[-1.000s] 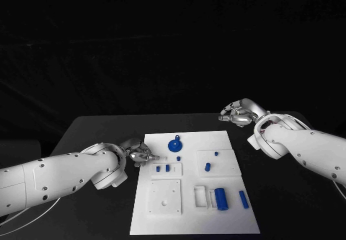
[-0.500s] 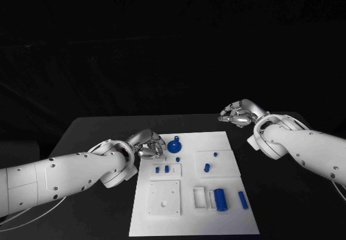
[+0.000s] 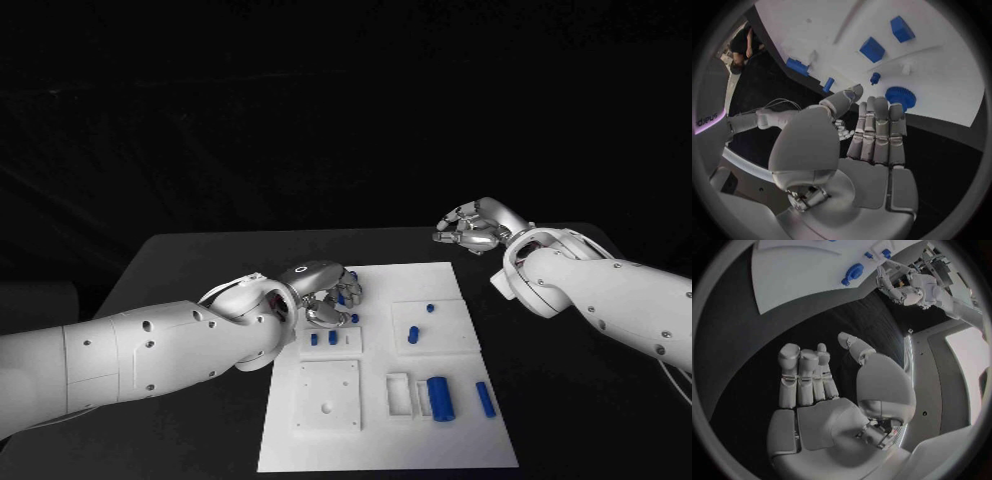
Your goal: Assemble the parts on the task board
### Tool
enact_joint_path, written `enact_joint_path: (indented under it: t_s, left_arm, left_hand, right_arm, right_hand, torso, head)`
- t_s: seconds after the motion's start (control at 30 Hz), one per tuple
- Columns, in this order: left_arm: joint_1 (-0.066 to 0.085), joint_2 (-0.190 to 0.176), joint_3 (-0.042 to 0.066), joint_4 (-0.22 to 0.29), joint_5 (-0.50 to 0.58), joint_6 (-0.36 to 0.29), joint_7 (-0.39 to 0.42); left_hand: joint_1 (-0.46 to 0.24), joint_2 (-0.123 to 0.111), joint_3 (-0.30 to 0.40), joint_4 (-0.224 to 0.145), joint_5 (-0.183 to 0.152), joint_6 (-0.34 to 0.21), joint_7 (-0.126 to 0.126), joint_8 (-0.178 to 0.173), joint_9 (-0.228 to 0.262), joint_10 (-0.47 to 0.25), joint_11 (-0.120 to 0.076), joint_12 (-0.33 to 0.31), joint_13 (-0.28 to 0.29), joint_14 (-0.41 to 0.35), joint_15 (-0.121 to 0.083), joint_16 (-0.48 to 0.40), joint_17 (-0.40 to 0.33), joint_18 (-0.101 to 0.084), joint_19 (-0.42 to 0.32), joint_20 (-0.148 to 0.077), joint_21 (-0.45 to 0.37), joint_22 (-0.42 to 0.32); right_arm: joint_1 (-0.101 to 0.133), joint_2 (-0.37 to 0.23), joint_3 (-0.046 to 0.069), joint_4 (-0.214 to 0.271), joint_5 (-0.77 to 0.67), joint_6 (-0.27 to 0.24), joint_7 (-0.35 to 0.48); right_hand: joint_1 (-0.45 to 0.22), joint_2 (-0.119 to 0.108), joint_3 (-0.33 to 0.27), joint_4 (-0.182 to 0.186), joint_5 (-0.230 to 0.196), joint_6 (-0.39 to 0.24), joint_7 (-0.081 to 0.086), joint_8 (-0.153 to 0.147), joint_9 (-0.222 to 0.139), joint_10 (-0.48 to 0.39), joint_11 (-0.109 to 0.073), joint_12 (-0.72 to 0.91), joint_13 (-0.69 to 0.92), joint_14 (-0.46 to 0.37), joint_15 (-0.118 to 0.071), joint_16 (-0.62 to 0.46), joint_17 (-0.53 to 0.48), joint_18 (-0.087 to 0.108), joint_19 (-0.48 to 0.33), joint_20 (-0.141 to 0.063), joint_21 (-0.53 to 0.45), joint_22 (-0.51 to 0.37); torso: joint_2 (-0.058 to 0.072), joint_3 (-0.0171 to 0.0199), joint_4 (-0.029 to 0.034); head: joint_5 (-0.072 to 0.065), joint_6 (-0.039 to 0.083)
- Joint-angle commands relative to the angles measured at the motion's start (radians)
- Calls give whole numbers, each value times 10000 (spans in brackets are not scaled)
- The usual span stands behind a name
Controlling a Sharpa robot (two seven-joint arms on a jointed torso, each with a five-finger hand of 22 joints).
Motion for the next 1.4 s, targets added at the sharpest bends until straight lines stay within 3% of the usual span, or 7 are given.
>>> enact_joint_path:
  t_s: [0.03, 0.23, 0.43, 0.8, 1.03, 1.4]
  left_arm:
    - [8, 247, 1, -189, -1293, 655, -155]
    - [3, 578, -2, -510, -1272, 764, -95]
    - [4, 684, 0, -759, -1280, 1084, -170]
    - [5, 828, 3, -886, -1176, 1722, -239]
    - [4, 900, 2, -1106, -1181, 1752, -296]
    - [-8, 1057, 0, -1248, -1233, 1709, -189]
  left_hand:
    - [91, 17, 27, 23, -50, 26, 9, -52, -35, 9, 63, -117, -47, -8, 68, 12, 16, 128, 63, -266, -72, 25]
    - [150, 137, 36, 46, -31, 43, 47, -100, -111, 19, 106, -330, -132, -1, 105, 8, 34, 155, 75, -233, -96, 52]
    - [147, 193, -22, 88, -53, 35, 65, -159, -196, -72, 159, -622, -259, 117, 144, 97, 94, 228, 227, -208, -26, 120]
    - [124, 259, -245, 191, -143, 112, 66, -229, -385, 152, 78, -1050, -498, 757, 43, 1067, 547, 649, 1097, -301, 752, 588]
    - [87, 308, -248, 238, -156, 122, 68, -241, -424, 209, 77, -1126, -536, 792, 42, 1196, 591, 702, 1158, -298, 835, 646]
    - [-14, 456, -205, 395, -108, -114, 172, -401, -569, 171, 145, -1323, -631, 740, 107, 1269, 583, 761, 1131, -235, 853, 668]
  right_arm:
    - [-5, 31, 4, 10, -9, 145, 118]
    - [-8, 55, 4, 11, 0, 158, 126]
    - [-8, 83, 4, 25, 5, 170, 126]
    - [-8, 111, 4, 43, 5, 198, 121]
    - [-8, 114, 4, 50, 6, 204, 127]
    - [-8, 119, 4, 68, 7, 213, 128]
  right_hand:
    - [-21, 51, -30, 11, 54, -11, 50, -69, 17, -85, 11, 33, -15, 38, -50, -67, 9, 848, -12, -51, -48, 11]
    - [-18, 56, -30, 6, 55, -12, 51, -70, 18, -85, 11, 35, -16, 38, -49, -67, 10, 848, -12, -52, -49, 12]
    - [-19, 58, -31, 5, 55, -11, 51, -70, 19, -85, 12, 36, -17, 39, -49, -67, 11, 848, -11, -52, -49, 13]
    - [-19, 67, -35, 0, 55, -9, 51, -70, 21, -81, 12, 42, -19, 46, -49, -64, 14, 848, -5, -54, -47, 17]
    - [-21, 68, -38, -2, 56, -7, 51, -69, 23, -80, 12, 44, -20, 48, -49, -63, 16, 848, -2, -55, -47, 19]
    - [-25, 75, -41, -2, 57, -3, 51, -68, 25, -79, 12, 48, -22, 51, -49, -62, 18, 848, 2, -56, -47, 21]
  torso:
    - [6, -1, -9]
    - [12, -11, -10]
    - [-1, 9, -7]
    - [9, 4, -2]
    - [-11, 1, 20]
    - [2, 0, 1]
  head:
    - [-6, -8]
    - [-22, -15]
    - [-44, -28]
    - [-84, -62]
    - [-103, -80]
    - [-107, -68]
